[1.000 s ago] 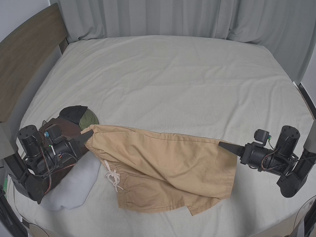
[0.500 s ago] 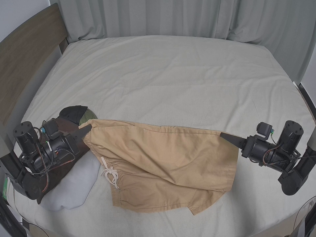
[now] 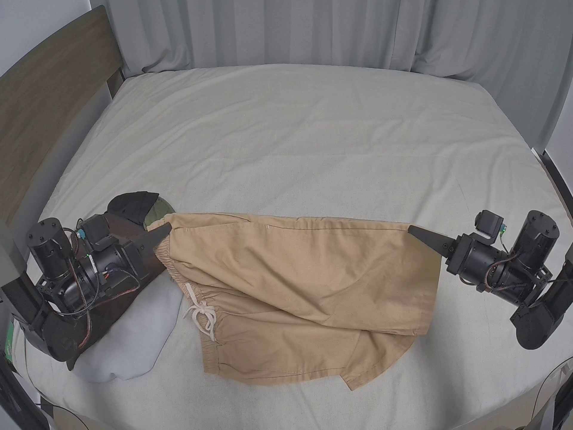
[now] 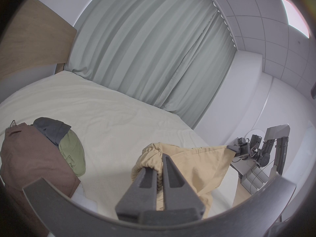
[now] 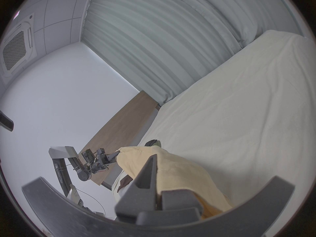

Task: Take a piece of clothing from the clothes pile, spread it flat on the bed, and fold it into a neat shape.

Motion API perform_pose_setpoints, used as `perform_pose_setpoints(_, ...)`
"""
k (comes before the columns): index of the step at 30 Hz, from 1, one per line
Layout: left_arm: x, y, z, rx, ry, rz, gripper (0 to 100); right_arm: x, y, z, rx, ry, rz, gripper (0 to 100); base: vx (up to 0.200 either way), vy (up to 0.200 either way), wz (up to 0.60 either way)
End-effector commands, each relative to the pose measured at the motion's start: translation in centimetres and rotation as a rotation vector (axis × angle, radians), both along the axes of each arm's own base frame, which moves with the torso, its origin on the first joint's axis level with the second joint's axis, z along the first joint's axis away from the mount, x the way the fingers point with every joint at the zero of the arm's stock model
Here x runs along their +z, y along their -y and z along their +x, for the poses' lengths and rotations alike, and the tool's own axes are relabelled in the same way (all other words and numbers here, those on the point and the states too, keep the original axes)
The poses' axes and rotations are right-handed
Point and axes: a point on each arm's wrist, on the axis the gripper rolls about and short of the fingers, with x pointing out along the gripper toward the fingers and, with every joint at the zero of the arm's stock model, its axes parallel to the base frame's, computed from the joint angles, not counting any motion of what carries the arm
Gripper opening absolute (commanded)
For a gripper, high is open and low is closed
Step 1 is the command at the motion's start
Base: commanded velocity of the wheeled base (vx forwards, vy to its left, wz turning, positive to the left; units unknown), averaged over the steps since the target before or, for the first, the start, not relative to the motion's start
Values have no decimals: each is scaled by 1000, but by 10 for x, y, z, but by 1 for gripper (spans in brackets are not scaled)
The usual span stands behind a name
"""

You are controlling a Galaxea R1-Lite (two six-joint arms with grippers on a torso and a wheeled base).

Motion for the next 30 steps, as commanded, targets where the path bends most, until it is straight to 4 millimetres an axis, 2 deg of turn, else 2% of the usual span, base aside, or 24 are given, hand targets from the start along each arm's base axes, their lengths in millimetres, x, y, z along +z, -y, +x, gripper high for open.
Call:
perform_pose_setpoints(1,0,1,2,-2,7,0,0,4,3,-1,-11,16,3,0,0,0,0)
perform_pose_setpoints(30,13,-2,12,18,72,-4,0,11,18,2,-65,49,6,0,0,0,0)
